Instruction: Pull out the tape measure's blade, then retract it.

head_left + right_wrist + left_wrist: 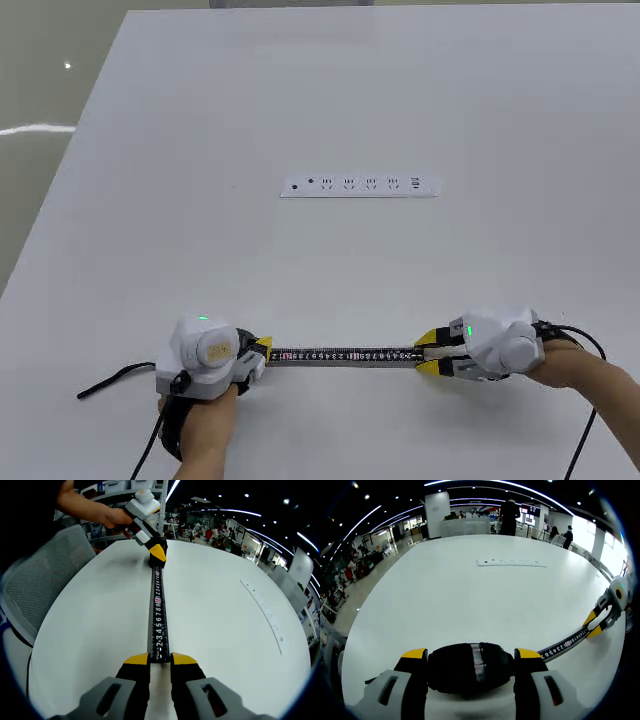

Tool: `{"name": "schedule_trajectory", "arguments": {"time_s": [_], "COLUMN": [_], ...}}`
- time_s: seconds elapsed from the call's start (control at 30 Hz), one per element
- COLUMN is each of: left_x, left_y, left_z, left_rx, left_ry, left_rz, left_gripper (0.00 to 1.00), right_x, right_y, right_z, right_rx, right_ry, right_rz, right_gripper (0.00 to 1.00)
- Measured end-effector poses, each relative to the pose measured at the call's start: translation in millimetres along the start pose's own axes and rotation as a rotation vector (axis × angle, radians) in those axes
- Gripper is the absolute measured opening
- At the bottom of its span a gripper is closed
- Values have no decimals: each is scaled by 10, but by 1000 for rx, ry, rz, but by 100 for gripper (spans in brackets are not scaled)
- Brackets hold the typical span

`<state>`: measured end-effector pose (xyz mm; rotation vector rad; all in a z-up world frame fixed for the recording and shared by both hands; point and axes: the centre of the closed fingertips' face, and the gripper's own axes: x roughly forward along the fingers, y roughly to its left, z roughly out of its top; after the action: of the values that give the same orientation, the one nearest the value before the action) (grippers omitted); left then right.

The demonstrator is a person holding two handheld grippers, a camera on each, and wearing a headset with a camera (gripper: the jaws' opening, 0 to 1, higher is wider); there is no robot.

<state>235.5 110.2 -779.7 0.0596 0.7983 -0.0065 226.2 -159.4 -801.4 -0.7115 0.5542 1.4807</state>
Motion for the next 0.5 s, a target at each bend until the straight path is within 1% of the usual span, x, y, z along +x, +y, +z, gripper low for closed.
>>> {"name": "schedule_trajectory", "arguments": {"time_s": [0.1,0.2,0.3,0.37,0.43,0.47,0.5], "left_x": [-10,-9,21,22,9,0,-7], "left_y": [-12,-8,-7,5,7,12,14], "left_z": [-4,-8,-18,-16,6,20,14], "left_rx": [6,-3,8,0,-27,-62,-82], "left_ry": [-4,0,5,2,-12,-20,-15], "left_rz": [10,15,32,40,47,44,42], "left_gripper": [67,68,69,70,70,70,70], "right_x": [-1,0,1,1,0,-1,-2], "right_y": [4,3,1,1,-1,0,0], "right_z": [1,0,3,3,1,1,2], "right_rx": [-1,-3,-9,-10,-10,-11,-10], "right_ry": [0,-1,-2,0,0,0,-1], "right_rz": [0,0,1,2,1,1,1], "right_gripper": [15,14,14,14,14,14,14]}}
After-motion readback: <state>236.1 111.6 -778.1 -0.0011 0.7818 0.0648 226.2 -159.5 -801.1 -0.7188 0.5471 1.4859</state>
